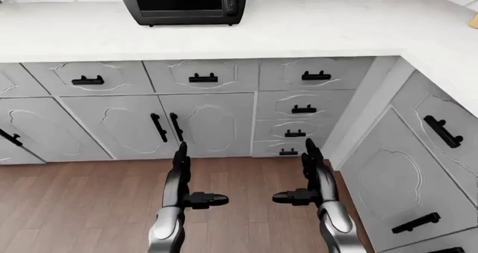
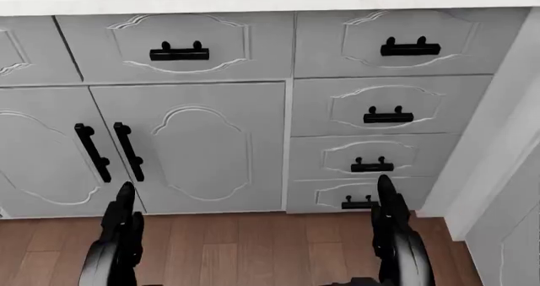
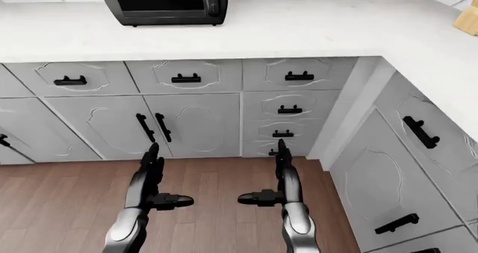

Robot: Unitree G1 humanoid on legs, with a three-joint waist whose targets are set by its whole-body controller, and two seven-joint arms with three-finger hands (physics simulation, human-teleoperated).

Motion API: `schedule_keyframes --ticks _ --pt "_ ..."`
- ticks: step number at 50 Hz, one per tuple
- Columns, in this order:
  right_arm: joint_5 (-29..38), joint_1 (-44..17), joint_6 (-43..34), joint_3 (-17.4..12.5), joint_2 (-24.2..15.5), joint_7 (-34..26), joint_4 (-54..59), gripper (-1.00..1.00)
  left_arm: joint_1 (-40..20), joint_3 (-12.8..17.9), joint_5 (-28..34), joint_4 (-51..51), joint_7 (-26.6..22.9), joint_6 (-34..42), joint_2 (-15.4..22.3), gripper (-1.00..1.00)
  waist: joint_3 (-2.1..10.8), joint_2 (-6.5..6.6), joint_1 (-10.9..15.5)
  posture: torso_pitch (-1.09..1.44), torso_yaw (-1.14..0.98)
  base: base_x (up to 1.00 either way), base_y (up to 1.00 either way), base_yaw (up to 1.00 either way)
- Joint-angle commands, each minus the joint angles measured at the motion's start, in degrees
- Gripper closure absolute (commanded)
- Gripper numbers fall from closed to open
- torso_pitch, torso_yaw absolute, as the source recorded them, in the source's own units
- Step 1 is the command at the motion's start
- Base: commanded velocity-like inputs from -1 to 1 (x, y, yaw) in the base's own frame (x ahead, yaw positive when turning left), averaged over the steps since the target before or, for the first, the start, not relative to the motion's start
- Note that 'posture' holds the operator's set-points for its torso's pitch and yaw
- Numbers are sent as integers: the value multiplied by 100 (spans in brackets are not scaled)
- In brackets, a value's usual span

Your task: Open the toaster oven door.

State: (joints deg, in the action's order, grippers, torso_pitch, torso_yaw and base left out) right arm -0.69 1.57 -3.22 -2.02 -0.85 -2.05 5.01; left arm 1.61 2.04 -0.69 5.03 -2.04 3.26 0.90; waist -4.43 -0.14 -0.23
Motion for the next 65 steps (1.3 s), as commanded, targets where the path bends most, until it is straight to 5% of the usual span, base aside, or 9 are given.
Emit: schedule_keyframes --ticks 1,3,5,8,28,30,36,49,65 --pt "-43 -177 113 -46 -42 23 -700 -100 -95 25 -52 -626 -18 -277 25 -100 5 -45 -12 0 0 0 0 0" --pt "-21 -165 160 -35 -27 41 -692 -100 -67 3 -19 -731 -13 -227 19 -100 358 -9 52 0 0 0 0 0" --pt "-20 -163 154 -27 -26 34 -720 -100 -98 19 -4 -700 -16 -243 31 -100 102 -46 40 0 0 0 0 0" --pt "-12 -158 79 -30 -29 39 -828 -100 -97 15 26 -824 -2 -151 28 -100 431 -41 52 0 0 0 0 0" --pt "-299 -1390 -2906 -354 -292 352 -3571 -100 -1649 578 -152 -3945 -28 3338 541 -100 661 21 52 0 0 1 0 0" --pt "-361 -1448 -3026 -373 -296 378 -3715 -100 -1849 664 -229 -4129 -12 3647 617 -100 251 37 51 0 0 43 0 0" --pt "-558 -1519 -3183 -447 -342 400 -3931 -100 -2161 729 -321 -4438 33 4142 780 -100 186 -252 44 0 0 44 0 0" --pt "-662 -1338 -2986 -419 -327 338 -4009 -100 -2232 723 -320 -4416 34 4135 823 -100 366 521 -51 0 0 44 0 0" --pt "-1067 -1701 -3823 -654 -470 413 -4592 -100 -2752 934 -582 -4630 100 4728 1094 -100 220 -342 165 0 0 44 0 0"
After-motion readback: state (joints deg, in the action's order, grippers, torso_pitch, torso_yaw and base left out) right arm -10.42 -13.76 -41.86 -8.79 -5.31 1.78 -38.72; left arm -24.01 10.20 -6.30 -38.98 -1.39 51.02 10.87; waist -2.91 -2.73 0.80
